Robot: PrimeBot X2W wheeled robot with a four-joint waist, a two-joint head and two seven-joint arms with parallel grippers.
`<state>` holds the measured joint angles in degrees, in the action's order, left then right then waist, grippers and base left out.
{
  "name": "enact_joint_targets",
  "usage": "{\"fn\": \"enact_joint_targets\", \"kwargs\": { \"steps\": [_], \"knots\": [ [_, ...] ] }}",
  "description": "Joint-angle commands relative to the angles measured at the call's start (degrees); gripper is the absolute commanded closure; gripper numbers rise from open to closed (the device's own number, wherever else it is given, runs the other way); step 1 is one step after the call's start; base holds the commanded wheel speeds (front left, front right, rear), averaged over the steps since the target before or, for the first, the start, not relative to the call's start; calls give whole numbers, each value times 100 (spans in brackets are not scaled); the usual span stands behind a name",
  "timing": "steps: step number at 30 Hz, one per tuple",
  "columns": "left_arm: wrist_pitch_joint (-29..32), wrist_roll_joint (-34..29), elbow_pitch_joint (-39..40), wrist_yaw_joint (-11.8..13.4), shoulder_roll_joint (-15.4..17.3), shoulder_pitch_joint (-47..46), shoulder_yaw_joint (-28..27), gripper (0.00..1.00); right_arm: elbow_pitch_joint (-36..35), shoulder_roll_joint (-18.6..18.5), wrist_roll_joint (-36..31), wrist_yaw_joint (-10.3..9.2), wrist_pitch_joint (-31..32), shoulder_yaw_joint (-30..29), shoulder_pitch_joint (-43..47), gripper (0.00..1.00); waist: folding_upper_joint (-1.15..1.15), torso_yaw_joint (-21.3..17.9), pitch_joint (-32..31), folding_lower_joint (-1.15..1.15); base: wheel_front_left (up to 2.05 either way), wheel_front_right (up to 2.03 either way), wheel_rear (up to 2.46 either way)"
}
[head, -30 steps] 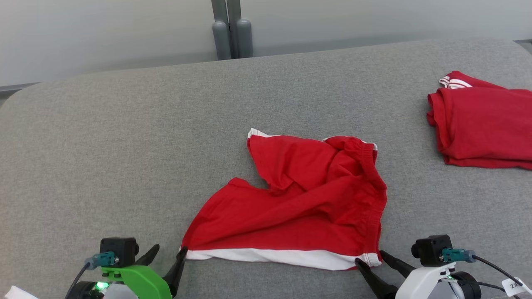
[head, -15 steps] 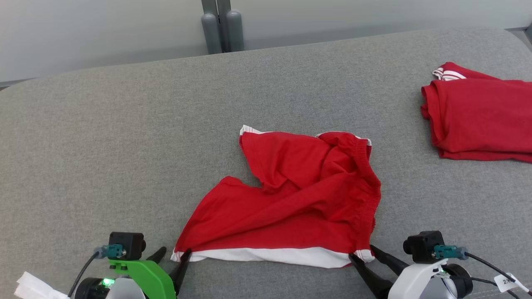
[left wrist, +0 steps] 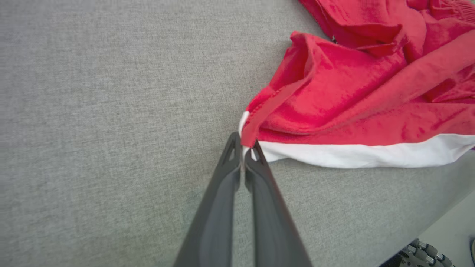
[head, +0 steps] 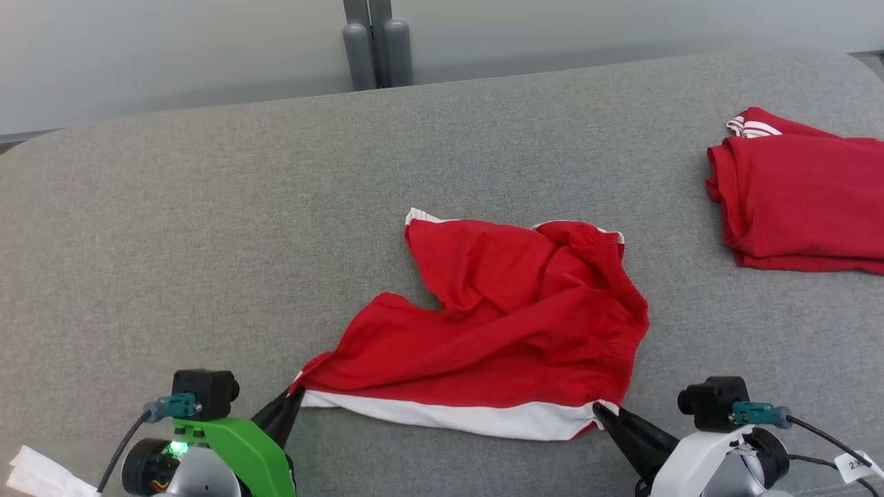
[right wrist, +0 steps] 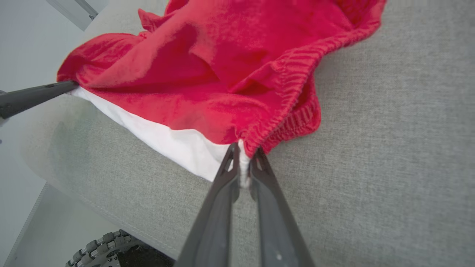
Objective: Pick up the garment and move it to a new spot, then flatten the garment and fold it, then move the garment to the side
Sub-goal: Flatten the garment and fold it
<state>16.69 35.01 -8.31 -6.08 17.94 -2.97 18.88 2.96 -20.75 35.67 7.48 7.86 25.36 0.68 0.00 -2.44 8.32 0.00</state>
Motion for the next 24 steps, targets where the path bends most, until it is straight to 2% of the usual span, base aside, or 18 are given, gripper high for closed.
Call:
{"fn": "enact_joint_targets", "kwargs": {
  "steps": [1, 8, 13, 17, 24],
  "knots": [
    [-42, 5, 87, 21, 58, 34, -37, 100, -57, -44, 35, 3, -70, -17, -80, 100, 0, 5, -9, 0, 0, 0, 0],
    [-318, 10, 617, 54, 120, -141, -222, 100, -342, -146, 117, 3, -390, -169, -275, 100, 0, -28, 65, 0, 0, 0, 0],
    [-254, -3, 799, 1, 275, -545, -279, 100, -430, -220, 108, 3, -458, -215, -760, 100, 0, -70, 329, 0, 0, 0, 0],
    [-19, 17, 696, -75, 487, -1363, -199, 100, -361, -261, 220, 3, -419, -170, -1498, 100, 0, -72, 689, 0, 0, 0, 0],
    [297, 193, -83, -138, 733, -3621, 7, 100, 158, -434, 776, 3, -284, 127, -3441, 100, 0, -32, 1469, 0, 0, 0, 0]
  ]
}}
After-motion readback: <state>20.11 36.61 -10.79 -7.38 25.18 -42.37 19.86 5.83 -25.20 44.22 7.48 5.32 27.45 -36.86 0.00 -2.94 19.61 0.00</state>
